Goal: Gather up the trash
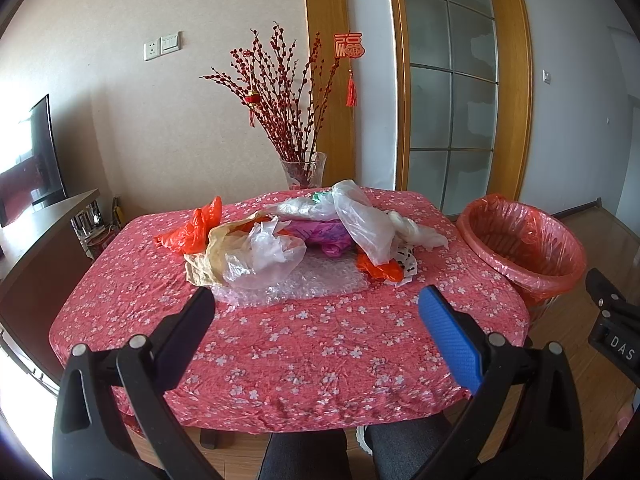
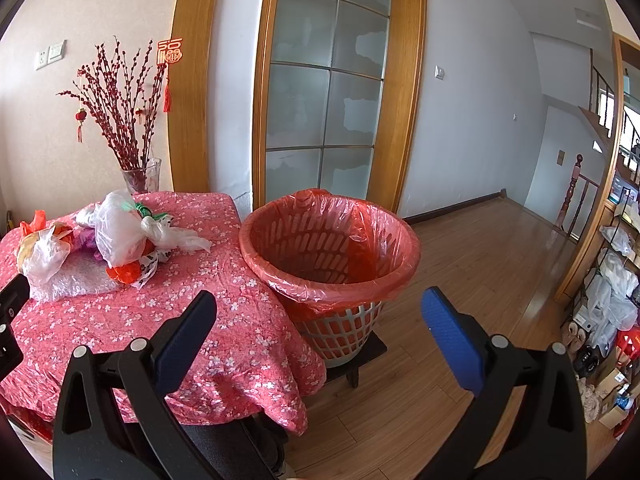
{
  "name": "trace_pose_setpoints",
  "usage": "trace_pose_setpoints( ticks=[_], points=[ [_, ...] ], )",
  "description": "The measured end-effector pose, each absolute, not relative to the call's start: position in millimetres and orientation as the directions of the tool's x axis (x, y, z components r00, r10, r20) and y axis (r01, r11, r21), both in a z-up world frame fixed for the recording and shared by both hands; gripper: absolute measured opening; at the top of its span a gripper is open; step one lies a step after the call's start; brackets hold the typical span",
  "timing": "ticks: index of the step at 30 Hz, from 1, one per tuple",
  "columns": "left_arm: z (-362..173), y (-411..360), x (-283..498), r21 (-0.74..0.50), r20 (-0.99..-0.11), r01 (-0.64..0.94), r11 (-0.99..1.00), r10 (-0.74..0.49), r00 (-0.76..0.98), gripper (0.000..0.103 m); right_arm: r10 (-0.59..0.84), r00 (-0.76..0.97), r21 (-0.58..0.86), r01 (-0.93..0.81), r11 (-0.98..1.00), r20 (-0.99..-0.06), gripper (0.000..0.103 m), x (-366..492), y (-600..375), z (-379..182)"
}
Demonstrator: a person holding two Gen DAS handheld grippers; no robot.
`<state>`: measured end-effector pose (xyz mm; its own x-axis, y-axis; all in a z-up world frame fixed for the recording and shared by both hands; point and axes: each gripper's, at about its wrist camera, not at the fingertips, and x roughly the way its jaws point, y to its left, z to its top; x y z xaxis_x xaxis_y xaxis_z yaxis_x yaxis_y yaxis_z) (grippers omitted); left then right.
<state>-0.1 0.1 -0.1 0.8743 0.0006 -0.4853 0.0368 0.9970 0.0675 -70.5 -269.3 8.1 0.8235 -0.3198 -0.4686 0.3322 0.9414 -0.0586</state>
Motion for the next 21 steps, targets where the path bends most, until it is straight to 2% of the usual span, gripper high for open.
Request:
trace_pose_setpoints(
  ticks=[21],
  points=[
    [-0.1,0.2,-0.2,0.066,-0.488,0.037,0.997,0.0,0.873,0.099,-0.32,0.823,-0.06,0.333,0.941,-0.47,0.101,-69.9,-268.8,5.7]
  ],
)
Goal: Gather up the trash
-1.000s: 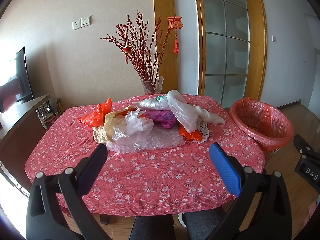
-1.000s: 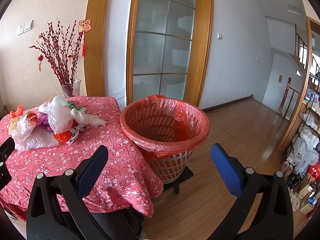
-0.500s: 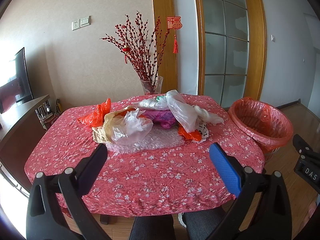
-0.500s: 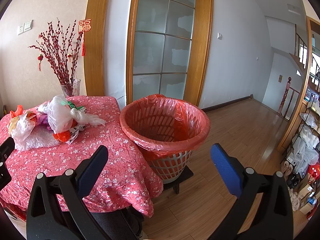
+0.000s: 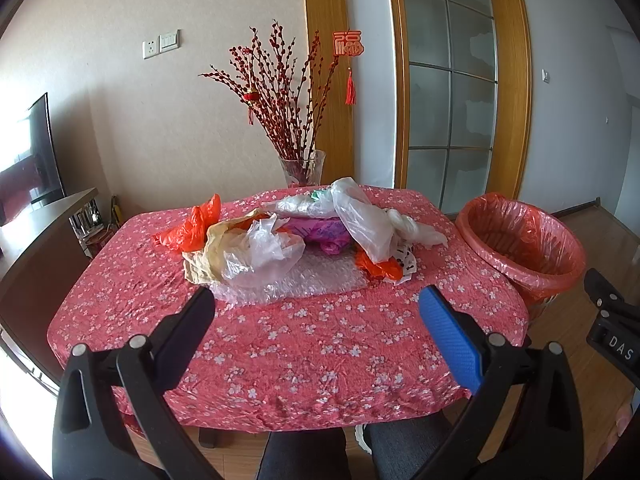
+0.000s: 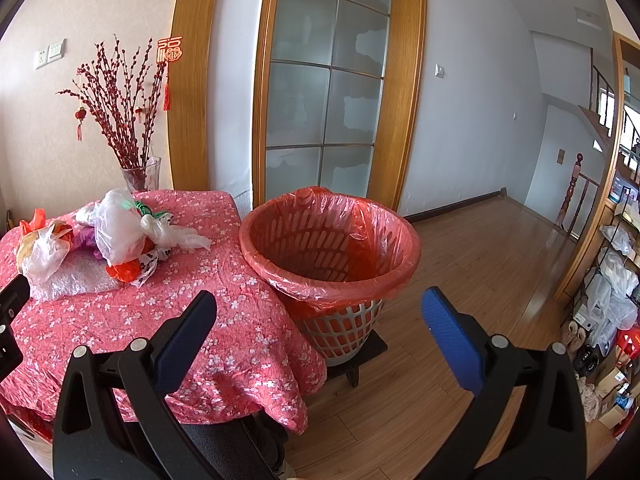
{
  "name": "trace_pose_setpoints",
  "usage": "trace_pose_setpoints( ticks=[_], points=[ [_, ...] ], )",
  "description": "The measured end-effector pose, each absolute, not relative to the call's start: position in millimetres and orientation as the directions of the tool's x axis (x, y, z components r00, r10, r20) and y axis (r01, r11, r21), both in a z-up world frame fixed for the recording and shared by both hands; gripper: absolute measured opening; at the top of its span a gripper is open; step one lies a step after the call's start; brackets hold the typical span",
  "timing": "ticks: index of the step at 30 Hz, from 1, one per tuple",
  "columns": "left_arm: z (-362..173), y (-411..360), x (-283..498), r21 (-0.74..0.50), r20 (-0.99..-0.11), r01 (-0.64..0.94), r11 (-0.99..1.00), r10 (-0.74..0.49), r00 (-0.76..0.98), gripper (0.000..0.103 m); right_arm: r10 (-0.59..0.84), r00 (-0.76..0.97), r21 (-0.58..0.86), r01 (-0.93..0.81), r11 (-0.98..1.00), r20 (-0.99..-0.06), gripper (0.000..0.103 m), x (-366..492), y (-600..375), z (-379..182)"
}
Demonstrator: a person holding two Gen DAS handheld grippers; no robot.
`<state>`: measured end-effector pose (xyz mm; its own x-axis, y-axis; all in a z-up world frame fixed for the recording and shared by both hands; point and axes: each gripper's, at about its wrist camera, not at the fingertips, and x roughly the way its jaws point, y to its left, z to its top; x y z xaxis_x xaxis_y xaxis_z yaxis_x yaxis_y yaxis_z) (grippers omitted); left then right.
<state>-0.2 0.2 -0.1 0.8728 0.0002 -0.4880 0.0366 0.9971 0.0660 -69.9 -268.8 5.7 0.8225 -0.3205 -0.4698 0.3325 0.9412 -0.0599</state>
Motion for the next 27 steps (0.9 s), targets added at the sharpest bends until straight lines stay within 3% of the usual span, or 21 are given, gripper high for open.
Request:
trace_pose_setpoints(
  ticks=[13,24,27],
  points=[
    [-9,7,5,0.065,-0.499,0.004,0.998,0.029,0.866,0.099,-0.302,0.825,-0.047,0.319,0.946,-0.479,0.101,-61,-267,5],
    [-22,86,37,0.049,-0.546,-0.205,0.978,0.198,0.814,0.099,-0.158,0.851,-0.007,0.178,0.984,-0.502,0.101,-7,-242,2],
    [-23,109,47,0.043,-0.553,-0.262,0.964,0.241,0.797,0.099,-0.089,0.865,0.007,0.107,0.994,-0.494,0.095,16,-229,2]
  ],
)
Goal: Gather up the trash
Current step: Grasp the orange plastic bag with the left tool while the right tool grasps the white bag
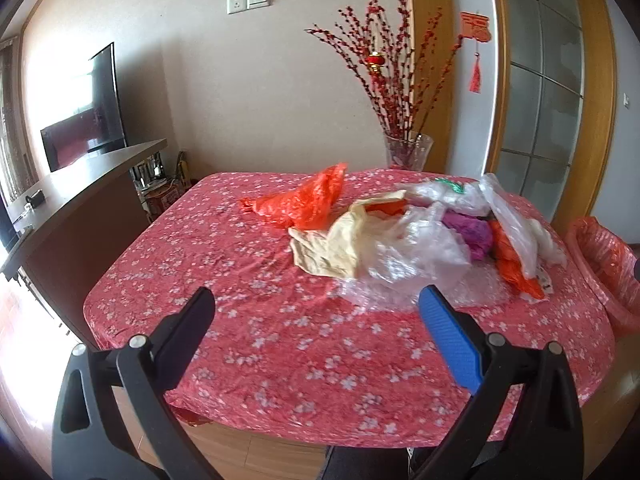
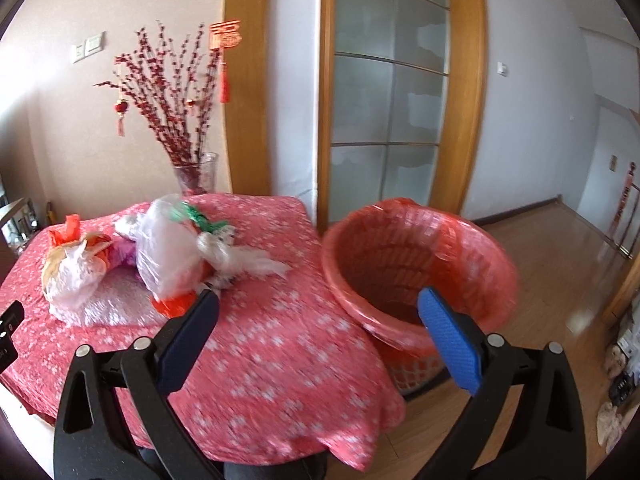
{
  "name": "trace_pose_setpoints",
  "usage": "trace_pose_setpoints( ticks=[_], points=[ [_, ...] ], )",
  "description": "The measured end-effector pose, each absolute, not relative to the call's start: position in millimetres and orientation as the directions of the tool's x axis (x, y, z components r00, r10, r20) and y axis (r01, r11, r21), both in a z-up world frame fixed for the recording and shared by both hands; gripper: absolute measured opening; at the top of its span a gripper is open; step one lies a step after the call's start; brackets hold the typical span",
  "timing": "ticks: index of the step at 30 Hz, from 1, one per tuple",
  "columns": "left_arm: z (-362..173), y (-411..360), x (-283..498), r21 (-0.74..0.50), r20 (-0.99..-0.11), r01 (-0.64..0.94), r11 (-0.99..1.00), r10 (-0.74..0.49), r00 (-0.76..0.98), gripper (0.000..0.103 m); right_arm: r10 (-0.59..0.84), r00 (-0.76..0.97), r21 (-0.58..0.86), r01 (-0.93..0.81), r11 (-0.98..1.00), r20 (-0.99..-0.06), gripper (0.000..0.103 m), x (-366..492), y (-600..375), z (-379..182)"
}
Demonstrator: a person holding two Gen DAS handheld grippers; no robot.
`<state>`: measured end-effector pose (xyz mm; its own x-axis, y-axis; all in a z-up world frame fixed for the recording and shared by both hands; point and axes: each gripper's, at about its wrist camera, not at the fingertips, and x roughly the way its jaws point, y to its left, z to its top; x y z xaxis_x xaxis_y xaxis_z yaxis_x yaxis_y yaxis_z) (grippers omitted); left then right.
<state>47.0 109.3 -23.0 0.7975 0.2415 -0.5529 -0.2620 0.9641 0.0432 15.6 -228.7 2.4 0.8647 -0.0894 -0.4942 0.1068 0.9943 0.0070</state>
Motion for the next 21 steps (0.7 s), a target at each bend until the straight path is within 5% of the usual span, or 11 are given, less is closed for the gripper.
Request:
trace_pose_setpoints(
  ticks=[8,18,21],
  points=[
    [-23,144,62,0.045,-0.551,-0.324,0.945,0.294,0.781,0.099,0.061,0.822,0.082,-0.018,0.997,-0.566,0.07,95,-196,-10],
    [-17,175,104,0.053,-0.551,-0.341,0.939,0.312,0.774,0.099,0.151,0.735,0.101,-0.113,0.988,-0.661,0.068,152,-176,-43],
    [-14,186,119,0.049,-0.556,-0.348,0.936,0.315,0.769,0.099,0.163,0.717,0.111,-0.12,0.987,-0.677,0.052,158,-176,-53]
  ],
)
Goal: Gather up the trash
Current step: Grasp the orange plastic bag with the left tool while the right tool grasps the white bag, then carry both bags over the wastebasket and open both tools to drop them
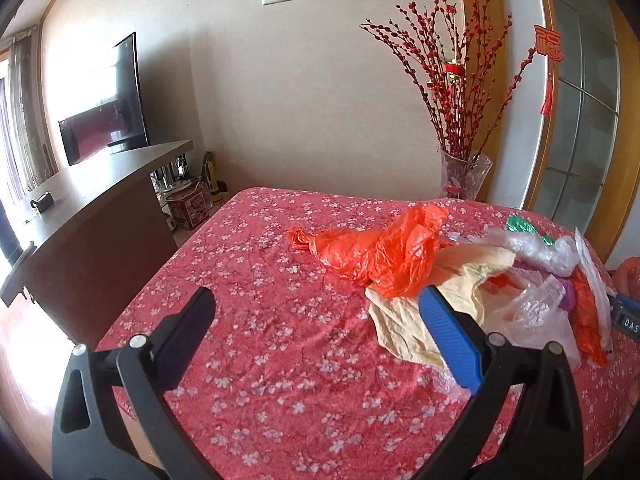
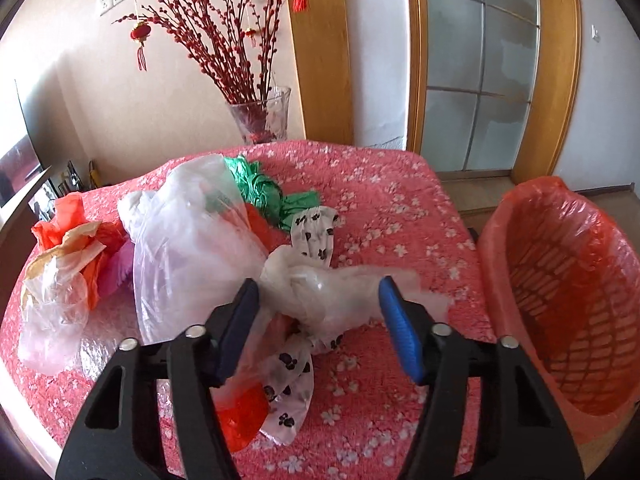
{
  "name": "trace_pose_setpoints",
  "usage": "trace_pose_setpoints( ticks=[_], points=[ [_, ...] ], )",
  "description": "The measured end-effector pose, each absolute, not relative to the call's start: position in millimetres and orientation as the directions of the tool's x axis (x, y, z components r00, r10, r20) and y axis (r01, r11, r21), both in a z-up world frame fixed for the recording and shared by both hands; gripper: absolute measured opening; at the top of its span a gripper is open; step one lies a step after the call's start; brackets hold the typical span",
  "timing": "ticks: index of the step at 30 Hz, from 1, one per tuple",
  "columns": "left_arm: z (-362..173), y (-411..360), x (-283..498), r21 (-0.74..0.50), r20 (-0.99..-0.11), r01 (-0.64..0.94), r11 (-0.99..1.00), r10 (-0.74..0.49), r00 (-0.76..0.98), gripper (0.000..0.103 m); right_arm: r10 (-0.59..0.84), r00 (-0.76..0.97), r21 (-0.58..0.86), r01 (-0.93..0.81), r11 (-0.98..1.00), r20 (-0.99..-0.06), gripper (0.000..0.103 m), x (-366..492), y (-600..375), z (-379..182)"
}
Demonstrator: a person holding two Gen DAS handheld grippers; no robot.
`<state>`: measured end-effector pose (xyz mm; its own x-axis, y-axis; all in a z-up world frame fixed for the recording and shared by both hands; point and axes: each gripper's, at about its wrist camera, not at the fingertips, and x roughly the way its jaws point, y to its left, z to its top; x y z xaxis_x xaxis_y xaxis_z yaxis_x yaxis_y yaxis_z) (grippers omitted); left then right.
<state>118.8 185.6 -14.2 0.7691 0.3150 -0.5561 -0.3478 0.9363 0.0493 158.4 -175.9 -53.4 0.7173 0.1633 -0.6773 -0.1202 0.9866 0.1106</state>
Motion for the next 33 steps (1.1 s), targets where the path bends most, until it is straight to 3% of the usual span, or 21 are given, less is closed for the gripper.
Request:
trace_pose_setpoints(
  ticks=[2,7,10,19,22,27,33],
  points=[
    [-12,189,129,0.054,-0.557,-0.344,0.937,0.314,0.769,0.099,0.17,0.707,0.127,-0.114,0.985,-0.687,0.037,162,-179,-57],
    [-11,188,154,0.08,-0.557,-0.31,0.947,0.3,0.774,0.096,0.179,0.703,0.155,-0.098,0.983,-0.688,0.013,166,-188,-59],
    [-11,183,167,0.078,-0.57,-0.276,0.958,0.27,0.776,0.092,0.182,0.719,0.168,-0.092,0.982,-0.671,0.007,162,-192,-53],
    [-19,162,204,0.087,-0.619,-0.21,0.974,0.218,0.755,0.081,0.163,0.746,0.137,-0.097,0.986,-0.646,0.007,153,-194,-42],
    [-28,162,215,0.107,-0.655,-0.205,0.973,0.224,0.722,0.062,0.166,0.748,0.148,-0.091,0.985,-0.643,0.007,150,-197,-41],
    [-40,176,219,0.014,-0.711,-0.175,0.984,0.133,0.691,0.011,0.162,0.76,0.152,-0.083,0.985,-0.629,0.007,144,-202,-34],
    [-26,189,206,-0.023,-0.69,-0.169,0.985,0.106,0.716,0.007,0.158,0.775,0.152,-0.081,0.985,-0.611,0.006,140,-207,-26]
  ],
)
